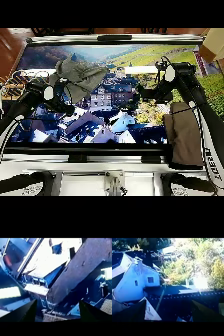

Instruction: Fold the shirts.

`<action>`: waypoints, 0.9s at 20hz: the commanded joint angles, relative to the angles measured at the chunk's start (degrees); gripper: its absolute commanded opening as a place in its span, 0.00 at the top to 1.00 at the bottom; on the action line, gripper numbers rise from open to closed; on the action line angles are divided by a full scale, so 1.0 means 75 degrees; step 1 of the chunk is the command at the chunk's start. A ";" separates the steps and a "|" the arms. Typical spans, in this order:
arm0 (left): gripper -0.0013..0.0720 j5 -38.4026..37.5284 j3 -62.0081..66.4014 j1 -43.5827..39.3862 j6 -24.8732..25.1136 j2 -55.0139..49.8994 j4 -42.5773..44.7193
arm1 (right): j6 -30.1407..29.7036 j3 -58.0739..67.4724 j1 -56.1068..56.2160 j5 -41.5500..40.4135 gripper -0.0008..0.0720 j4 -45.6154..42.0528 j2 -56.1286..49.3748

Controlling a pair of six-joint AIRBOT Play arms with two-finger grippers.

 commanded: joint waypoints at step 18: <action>0.14 0.0230 -0.0003 -0.0003 -0.0694 0.0006 -0.0997 | -0.0452 0.0006 0.0009 0.0224 0.09 -0.0274 0.0000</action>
